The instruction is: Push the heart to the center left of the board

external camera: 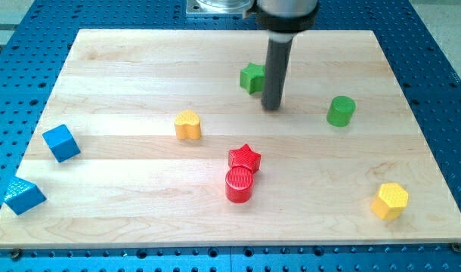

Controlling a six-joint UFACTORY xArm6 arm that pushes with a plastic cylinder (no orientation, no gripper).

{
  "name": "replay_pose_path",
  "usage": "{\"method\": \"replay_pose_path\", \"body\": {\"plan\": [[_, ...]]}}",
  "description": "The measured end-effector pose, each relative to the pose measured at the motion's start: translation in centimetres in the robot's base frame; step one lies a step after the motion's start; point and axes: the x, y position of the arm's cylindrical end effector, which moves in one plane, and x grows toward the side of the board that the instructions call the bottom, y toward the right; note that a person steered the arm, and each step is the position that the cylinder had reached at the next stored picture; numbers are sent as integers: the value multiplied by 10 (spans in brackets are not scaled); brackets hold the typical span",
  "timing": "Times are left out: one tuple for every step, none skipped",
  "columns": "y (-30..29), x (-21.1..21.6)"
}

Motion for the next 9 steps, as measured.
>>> {"method": "replay_pose_path", "body": {"plan": [[-39,47],[-120,50],[-173,50],[-184,52],[-130,53],[-141,31],[-207,21],[-190,21],[-180,-7]]}}
